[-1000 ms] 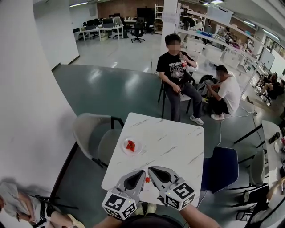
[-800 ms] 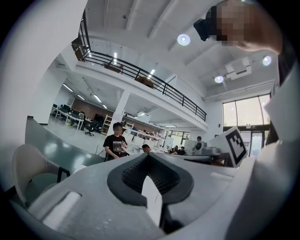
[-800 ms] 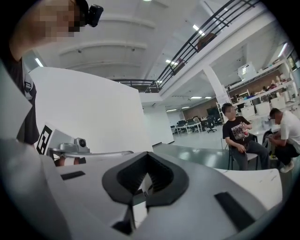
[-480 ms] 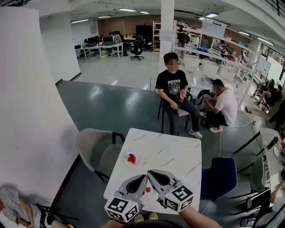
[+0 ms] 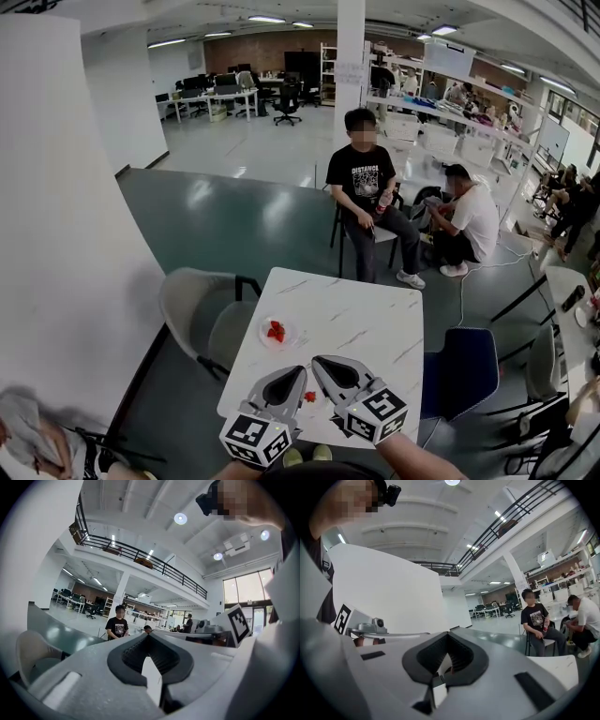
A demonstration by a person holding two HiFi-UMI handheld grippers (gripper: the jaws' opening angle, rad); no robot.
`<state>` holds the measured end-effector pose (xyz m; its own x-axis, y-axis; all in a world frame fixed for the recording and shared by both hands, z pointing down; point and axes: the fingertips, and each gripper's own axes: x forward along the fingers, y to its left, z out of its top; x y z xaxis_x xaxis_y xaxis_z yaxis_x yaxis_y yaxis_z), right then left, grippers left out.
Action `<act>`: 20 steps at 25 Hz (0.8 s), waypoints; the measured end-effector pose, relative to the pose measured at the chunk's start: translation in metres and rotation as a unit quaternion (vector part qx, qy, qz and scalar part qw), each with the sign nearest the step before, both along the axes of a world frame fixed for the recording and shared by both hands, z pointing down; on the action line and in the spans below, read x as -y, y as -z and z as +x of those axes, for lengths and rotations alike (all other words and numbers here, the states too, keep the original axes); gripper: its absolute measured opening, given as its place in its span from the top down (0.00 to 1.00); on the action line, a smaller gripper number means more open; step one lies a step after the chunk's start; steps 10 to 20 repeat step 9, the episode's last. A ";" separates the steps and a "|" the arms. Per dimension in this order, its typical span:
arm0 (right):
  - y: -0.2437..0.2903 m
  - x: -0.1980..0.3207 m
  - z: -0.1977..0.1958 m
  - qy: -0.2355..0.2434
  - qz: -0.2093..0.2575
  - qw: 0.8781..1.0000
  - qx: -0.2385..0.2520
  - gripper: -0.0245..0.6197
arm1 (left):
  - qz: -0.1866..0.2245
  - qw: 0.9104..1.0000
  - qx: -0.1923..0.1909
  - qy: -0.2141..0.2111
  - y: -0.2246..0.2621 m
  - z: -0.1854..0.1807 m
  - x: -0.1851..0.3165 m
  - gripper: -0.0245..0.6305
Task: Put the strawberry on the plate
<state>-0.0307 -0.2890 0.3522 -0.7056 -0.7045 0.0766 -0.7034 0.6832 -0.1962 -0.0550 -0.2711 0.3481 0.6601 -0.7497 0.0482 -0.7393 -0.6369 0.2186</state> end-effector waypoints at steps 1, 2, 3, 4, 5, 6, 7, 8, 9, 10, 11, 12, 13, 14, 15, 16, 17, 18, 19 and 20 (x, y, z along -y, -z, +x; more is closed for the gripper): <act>-0.001 0.001 0.000 0.002 0.000 1.000 -0.001 0.96 | 0.001 1.000 0.000 0.001 -0.001 0.000 0.001 0.95; -0.002 0.001 0.000 0.003 0.000 1.000 -0.002 0.96 | 0.002 1.000 0.000 0.002 -0.001 0.000 0.001 0.95; -0.002 0.002 0.000 0.003 0.001 1.000 -0.004 0.96 | 0.002 1.000 0.000 0.002 -0.002 0.001 0.002 0.95; -0.001 0.002 0.002 0.003 0.001 1.000 -0.004 0.96 | 0.002 1.000 0.001 0.002 -0.002 0.002 0.002 0.95; -0.001 0.003 0.003 0.003 0.002 1.000 -0.004 0.96 | 0.002 1.000 0.001 0.002 -0.002 0.003 0.002 0.95; 0.000 0.003 0.004 0.002 0.003 1.000 -0.004 0.96 | 0.001 1.000 0.002 0.002 -0.002 0.004 0.003 0.95; 0.001 0.003 0.005 0.001 0.004 1.000 -0.003 0.96 | 0.001 1.000 0.002 0.002 -0.002 0.005 0.003 0.95; 0.001 0.004 0.006 0.000 0.004 1.000 -0.003 0.96 | 0.001 1.000 0.002 0.001 -0.002 0.005 0.003 0.95; 0.001 0.004 0.007 0.000 0.005 1.000 -0.003 0.96 | 0.001 1.000 0.002 0.001 -0.002 0.006 0.003 0.95; 0.001 0.004 0.007 0.000 0.005 1.000 -0.003 0.96 | 0.001 1.000 0.002 0.001 -0.002 0.006 0.003 0.95; 0.001 0.004 0.007 0.000 0.005 1.000 -0.003 0.96 | 0.001 1.000 0.002 0.001 -0.002 0.006 0.003 0.95; 0.001 0.004 0.007 0.000 0.005 1.000 -0.003 0.96 | 0.001 1.000 0.002 0.001 -0.002 0.006 0.003 0.95; 0.001 0.004 0.007 0.000 0.005 1.000 -0.003 0.96 | 0.001 1.000 0.002 0.001 -0.002 0.006 0.003 0.95; 0.001 0.004 0.007 0.000 0.005 1.000 -0.003 0.96 | 0.001 1.000 0.002 0.001 -0.002 0.006 0.003 0.95; 0.001 0.004 0.007 0.000 0.005 1.000 -0.003 0.96 | 0.001 1.000 0.002 0.001 -0.002 0.006 0.003 0.95; 0.001 0.004 0.007 0.000 0.005 1.000 -0.003 0.96 | 0.001 1.000 0.002 0.001 -0.002 0.006 0.003 0.95; 0.001 0.004 0.007 0.000 0.005 1.000 -0.003 0.96 | 0.001 1.000 0.002 0.001 -0.002 0.006 0.003 0.95; 0.001 0.004 0.007 0.000 0.005 1.000 -0.003 0.96 | 0.001 1.000 0.002 0.001 -0.002 0.006 0.003 0.95; 0.001 0.004 0.007 0.000 0.005 1.000 -0.003 0.96 | 0.001 1.000 0.002 0.001 -0.002 0.006 0.003 0.95; 0.001 0.004 0.007 0.000 0.005 1.000 -0.003 0.96 | 0.001 1.000 0.002 0.001 -0.002 0.006 0.003 0.95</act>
